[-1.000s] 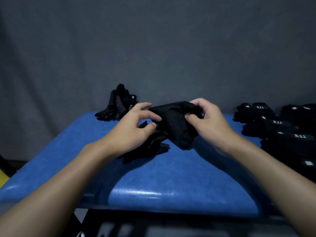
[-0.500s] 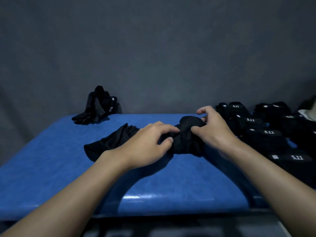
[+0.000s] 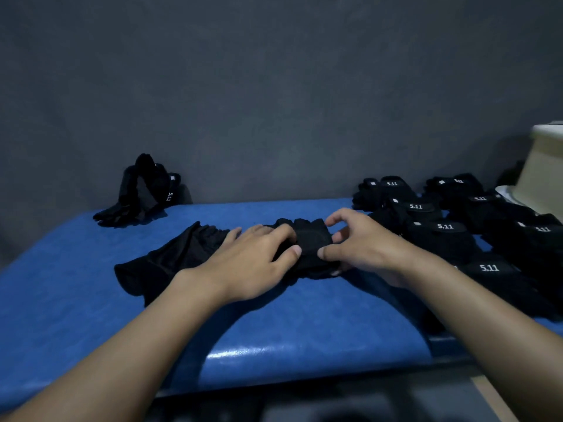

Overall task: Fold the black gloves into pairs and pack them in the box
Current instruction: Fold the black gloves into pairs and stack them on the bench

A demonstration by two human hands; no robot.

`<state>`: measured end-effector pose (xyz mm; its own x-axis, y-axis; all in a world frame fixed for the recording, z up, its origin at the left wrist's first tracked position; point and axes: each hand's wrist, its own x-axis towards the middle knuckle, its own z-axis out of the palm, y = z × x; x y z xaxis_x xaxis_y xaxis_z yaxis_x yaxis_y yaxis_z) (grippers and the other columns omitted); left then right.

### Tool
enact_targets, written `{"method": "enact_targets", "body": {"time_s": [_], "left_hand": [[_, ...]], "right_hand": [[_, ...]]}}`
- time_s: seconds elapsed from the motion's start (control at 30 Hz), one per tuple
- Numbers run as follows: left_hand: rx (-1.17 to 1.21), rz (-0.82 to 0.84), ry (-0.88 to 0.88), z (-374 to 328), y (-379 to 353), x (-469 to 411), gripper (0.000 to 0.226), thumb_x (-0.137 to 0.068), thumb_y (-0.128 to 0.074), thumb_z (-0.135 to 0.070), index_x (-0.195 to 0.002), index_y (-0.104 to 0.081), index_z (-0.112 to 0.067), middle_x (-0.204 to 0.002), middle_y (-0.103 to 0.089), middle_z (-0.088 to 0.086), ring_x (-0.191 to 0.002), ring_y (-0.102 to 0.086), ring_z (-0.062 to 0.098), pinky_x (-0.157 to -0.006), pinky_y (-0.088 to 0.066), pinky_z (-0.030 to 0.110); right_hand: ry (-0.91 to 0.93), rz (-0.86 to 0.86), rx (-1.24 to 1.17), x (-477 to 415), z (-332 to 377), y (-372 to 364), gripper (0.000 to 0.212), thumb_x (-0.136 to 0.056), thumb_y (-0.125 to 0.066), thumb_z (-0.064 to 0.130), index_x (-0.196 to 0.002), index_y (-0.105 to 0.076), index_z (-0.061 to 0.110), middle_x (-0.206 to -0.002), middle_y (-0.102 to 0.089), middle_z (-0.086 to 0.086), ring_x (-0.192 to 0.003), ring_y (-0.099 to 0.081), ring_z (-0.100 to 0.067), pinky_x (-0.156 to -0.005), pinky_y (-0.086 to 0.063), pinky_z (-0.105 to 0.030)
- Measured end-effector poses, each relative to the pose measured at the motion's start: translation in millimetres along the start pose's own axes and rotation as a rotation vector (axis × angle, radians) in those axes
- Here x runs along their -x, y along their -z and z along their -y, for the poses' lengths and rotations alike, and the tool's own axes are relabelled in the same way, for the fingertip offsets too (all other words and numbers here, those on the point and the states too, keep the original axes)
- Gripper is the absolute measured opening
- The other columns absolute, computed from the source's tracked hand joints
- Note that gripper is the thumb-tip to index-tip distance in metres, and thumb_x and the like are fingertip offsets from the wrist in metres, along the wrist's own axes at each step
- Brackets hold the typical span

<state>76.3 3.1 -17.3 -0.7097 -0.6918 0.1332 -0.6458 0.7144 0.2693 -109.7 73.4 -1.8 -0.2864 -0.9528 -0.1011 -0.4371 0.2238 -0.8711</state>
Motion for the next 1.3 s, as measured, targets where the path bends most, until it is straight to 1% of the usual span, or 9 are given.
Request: {"method": "enact_targets", "body": {"time_s": [0.1,0.27,0.4,0.63,0.73,0.93,1.03,1.2,1.3], "left_hand": [[-0.020,-0.032,0.025,4,1,0,0.028,-0.097,-0.033,-0.056,-0.111,-0.043,-0.034,-0.111,-0.054,-0.011,-0.110,-0.046,0.012,-0.109,-0.029,0.046],[-0.048,0.023,0.043,7,1,4,0.055,-0.092,-0.044,-0.061,-0.140,-0.033,-0.035,-0.141,-0.047,-0.011,-0.135,-0.038,0.009,-0.120,-0.014,0.048],[-0.111,0.064,0.061,10,3,5,0.075,-0.088,-0.039,-0.070,-0.151,-0.023,-0.033,-0.154,-0.036,-0.010,-0.148,-0.022,0.013,-0.122,-0.004,0.051],[-0.155,0.176,0.118,15,4,4,0.089,-0.086,-0.032,-0.078,-0.157,-0.010,-0.030,-0.164,-0.015,-0.013,-0.153,-0.001,0.020,-0.121,0.008,0.053],[-0.155,0.181,0.109,18,3,3,0.089,-0.085,-0.031,-0.080,-0.157,-0.010,-0.031,-0.164,-0.013,-0.015,-0.153,-0.001,0.018,-0.121,0.008,0.053],[0.198,-0.006,0.011,19,6,5,0.072,-0.078,-0.065,-0.063,-0.141,-0.044,-0.035,-0.128,-0.043,-0.017,-0.116,-0.051,-0.002,-0.107,-0.039,0.023],[0.317,-0.076,-0.010,19,9,8,0.058,-0.082,-0.075,-0.041,-0.136,-0.053,-0.032,-0.120,-0.040,-0.017,-0.102,-0.044,-0.023,-0.087,-0.032,-0.004],[0.293,-0.077,0.058,25,11,11,0.056,-0.083,-0.073,-0.044,-0.133,-0.059,-0.023,-0.117,-0.040,-0.009,-0.100,-0.049,-0.008,-0.079,-0.031,-0.004],[0.273,-0.061,0.080,29,13,12,0.054,-0.083,-0.073,-0.044,-0.131,-0.061,-0.023,-0.117,-0.038,-0.007,-0.098,-0.049,-0.005,-0.077,-0.032,-0.003]], "right_hand": [[0.114,-0.020,0.159,0,0,-4,0.037,-0.081,-0.077,0.019,-0.112,-0.057,0.020,-0.096,-0.056,0.000,-0.077,-0.061,-0.017,-0.076,-0.057,-0.036],[0.416,-0.108,0.400,-8,-5,-3,0.035,-0.086,-0.071,0.021,-0.121,-0.063,0.020,-0.124,-0.054,0.006,-0.119,-0.050,-0.015,-0.105,-0.038,-0.028],[0.347,0.115,0.599,-10,-12,-7,0.055,-0.090,-0.065,0.038,-0.140,-0.048,0.023,-0.138,-0.050,0.007,-0.129,-0.044,-0.014,-0.109,-0.037,-0.036],[0.228,0.187,0.762,-8,-7,-6,0.066,-0.096,-0.050,0.050,-0.153,-0.026,0.026,-0.159,-0.027,0.009,-0.150,-0.012,-0.019,-0.121,-0.015,-0.040],[0.220,0.171,0.733,-8,-8,-7,0.069,-0.096,-0.051,0.050,-0.154,-0.021,0.027,-0.158,-0.028,0.003,-0.148,-0.018,-0.017,-0.121,-0.016,-0.039],[0.211,0.135,0.605,-9,-10,-14,0.088,-0.073,-0.051,0.074,-0.150,-0.026,0.038,-0.147,-0.044,0.013,-0.137,-0.040,-0.020,-0.114,-0.031,-0.038],[0.257,0.104,0.668,-8,-8,-16,0.074,-0.087,-0.055,0.061,-0.151,-0.023,0.041,-0.141,-0.048,0.014,-0.136,-0.034,-0.015,-0.111,-0.022,-0.037],[0.220,0.156,0.579,-9,-7,-19,0.086,-0.067,-0.056,0.073,-0.142,-0.016,0.058,-0.135,-0.049,0.005,-0.128,-0.031,-0.018,-0.111,-0.028,-0.040],[0.232,0.182,0.434,-9,-4,-22,0.088,-0.072,-0.069,0.059,-0.146,-0.024,0.045,-0.136,-0.048,0.008,-0.127,-0.043,-0.011,-0.110,-0.037,-0.033]]}}
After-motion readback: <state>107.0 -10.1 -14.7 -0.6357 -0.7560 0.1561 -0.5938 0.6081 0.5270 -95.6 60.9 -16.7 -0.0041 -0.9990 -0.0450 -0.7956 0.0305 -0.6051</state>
